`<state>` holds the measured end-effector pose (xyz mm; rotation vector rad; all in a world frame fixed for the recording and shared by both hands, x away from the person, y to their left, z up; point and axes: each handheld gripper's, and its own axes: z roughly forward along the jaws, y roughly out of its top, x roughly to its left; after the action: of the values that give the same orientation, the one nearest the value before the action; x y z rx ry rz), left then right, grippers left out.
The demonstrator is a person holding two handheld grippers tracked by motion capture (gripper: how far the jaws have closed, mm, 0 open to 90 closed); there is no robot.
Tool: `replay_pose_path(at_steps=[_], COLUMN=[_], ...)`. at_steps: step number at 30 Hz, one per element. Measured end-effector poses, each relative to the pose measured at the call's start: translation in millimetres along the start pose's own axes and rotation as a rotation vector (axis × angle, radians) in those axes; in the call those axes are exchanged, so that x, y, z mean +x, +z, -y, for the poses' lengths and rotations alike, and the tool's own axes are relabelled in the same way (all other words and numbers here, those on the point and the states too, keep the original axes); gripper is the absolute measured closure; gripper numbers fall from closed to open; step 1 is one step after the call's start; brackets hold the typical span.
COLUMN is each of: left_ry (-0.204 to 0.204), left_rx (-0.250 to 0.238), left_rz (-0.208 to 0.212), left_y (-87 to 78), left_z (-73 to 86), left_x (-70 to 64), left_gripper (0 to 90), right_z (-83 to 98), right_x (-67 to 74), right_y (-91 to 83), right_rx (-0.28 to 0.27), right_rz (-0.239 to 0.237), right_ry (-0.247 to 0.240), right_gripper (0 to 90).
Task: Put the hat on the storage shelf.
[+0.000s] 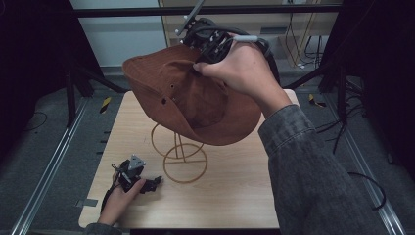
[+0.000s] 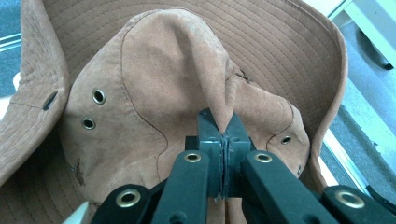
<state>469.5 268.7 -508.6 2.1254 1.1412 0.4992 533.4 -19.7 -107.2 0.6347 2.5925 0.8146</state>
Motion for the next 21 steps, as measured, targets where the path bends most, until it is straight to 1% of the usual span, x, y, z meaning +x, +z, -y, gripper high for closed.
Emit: replay_pose_path(at_steps=[5, 7, 8, 13, 16, 21], left_ry=[0.000, 0.000, 0.000, 0.000, 0.001, 0.001], left_rx=[-0.001, -0.001, -0.001, -0.001, -0.001, -0.001], left_rz=[0.002, 0.001, 0.001, 0.002, 0.002, 0.002], left_y=[0.1, 0.1, 0.1, 0.1, 0.2, 0.2], left_z=[0.0, 0.0, 0.0, 0.0, -0.1, -0.1], left_x=[0.0, 0.0, -0.1, 0.0, 0.0, 0.0], left_gripper=[0.0, 0.0, 0.0, 0.0, 0.0, 0.0], right_z=[-4.9, -6.2, -6.6, -8.0, -8.5, -8.6], right_x=[3.4, 5.2, 5.7, 9.2, 10.8, 14.3], right_y=[6.3, 9.4, 11.2, 20.7, 24.2, 29.7], right_rx=[-0.003, 0.003, 0.006, 0.013, 0.014, 0.018], right_rz=[-0.007, -0.012, -0.013, -0.024, -0.029, -0.042], right_ry=[-0.006, 0.000, -0.006, -0.012, -0.022, -0.023], right_gripper=[89.2, 89.2, 89.1, 89.1, 89.1, 89.0])
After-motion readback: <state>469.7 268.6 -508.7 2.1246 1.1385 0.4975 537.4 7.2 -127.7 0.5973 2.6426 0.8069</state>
